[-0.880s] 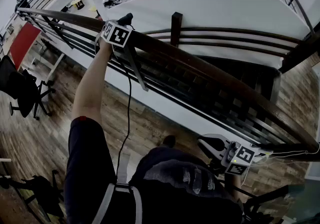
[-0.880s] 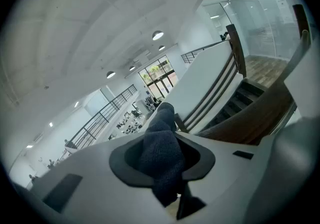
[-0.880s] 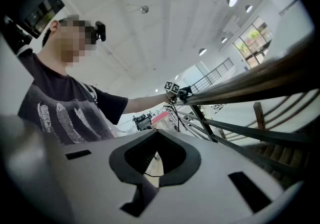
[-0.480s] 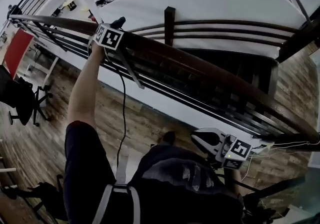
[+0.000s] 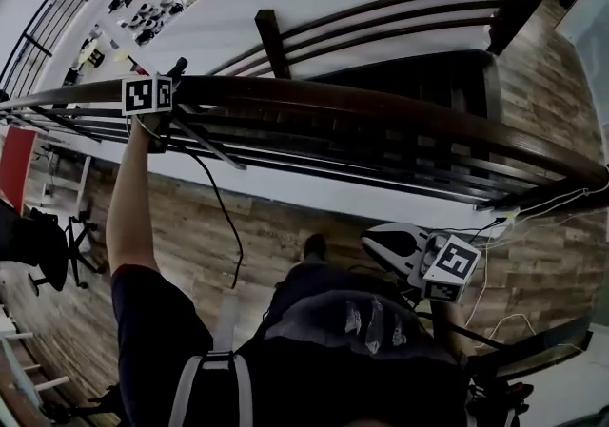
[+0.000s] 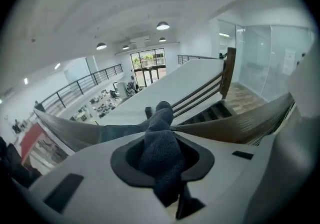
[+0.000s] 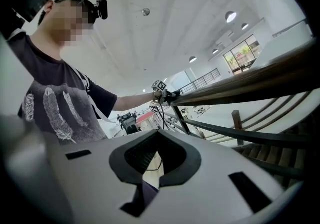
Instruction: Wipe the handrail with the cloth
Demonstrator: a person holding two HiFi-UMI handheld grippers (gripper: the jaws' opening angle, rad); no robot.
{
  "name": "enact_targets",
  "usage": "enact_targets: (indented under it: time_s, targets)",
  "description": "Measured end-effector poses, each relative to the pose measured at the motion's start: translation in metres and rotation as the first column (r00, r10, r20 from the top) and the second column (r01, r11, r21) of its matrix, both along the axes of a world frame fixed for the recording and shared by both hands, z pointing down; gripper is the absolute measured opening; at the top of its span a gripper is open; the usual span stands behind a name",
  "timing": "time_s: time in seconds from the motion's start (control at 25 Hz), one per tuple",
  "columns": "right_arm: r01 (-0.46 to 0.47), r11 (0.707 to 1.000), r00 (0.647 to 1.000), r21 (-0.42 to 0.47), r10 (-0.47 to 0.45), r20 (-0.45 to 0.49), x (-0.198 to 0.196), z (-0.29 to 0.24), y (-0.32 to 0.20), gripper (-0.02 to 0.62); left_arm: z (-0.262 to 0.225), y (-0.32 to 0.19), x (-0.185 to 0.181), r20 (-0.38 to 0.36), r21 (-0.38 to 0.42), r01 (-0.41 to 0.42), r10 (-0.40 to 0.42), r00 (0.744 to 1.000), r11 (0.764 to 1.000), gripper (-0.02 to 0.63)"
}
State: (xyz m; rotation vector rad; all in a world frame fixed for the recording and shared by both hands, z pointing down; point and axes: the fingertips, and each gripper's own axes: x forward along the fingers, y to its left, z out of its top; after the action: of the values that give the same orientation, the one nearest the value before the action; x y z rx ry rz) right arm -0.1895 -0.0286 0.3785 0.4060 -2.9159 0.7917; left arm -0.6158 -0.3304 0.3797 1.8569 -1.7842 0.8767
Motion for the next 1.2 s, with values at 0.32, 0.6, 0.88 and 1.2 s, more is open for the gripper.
enact_targets:
  time_s: [0.32,0.6,0.88,1.2]
  targets:
    - [-0.090,0.995,0.996,-0.043,0.090,-0.010,0.169,0.028,0.079,0.005,0.008,0.024,0.209,-0.088,0.005,-0.052,0.052,0.995,0.999,0.092]
    - [-0.195,0.969,0.980,-0.151,0.198,0.003,0.266,0.044,0.116,0.005,0.006,0.025,0.429,-0.013,0.030,-0.248,0.249,0.969,0.968,0.092]
    - [-0.300,0.943,0.952,-0.142,0.304,0.009,0.299,0.040,0.093,0.005,0.003,0.054,0.629,-0.016,-0.022,-0.568,0.568,0.823,0.822,0.089]
    - [-0.412,0.903,0.910,-0.120,0.414,-0.010,0.332,0.043,0.069,0.005,-0.002,0.073,0.736,0.088,-0.005,-0.689,0.687,0.722,0.725,0.089]
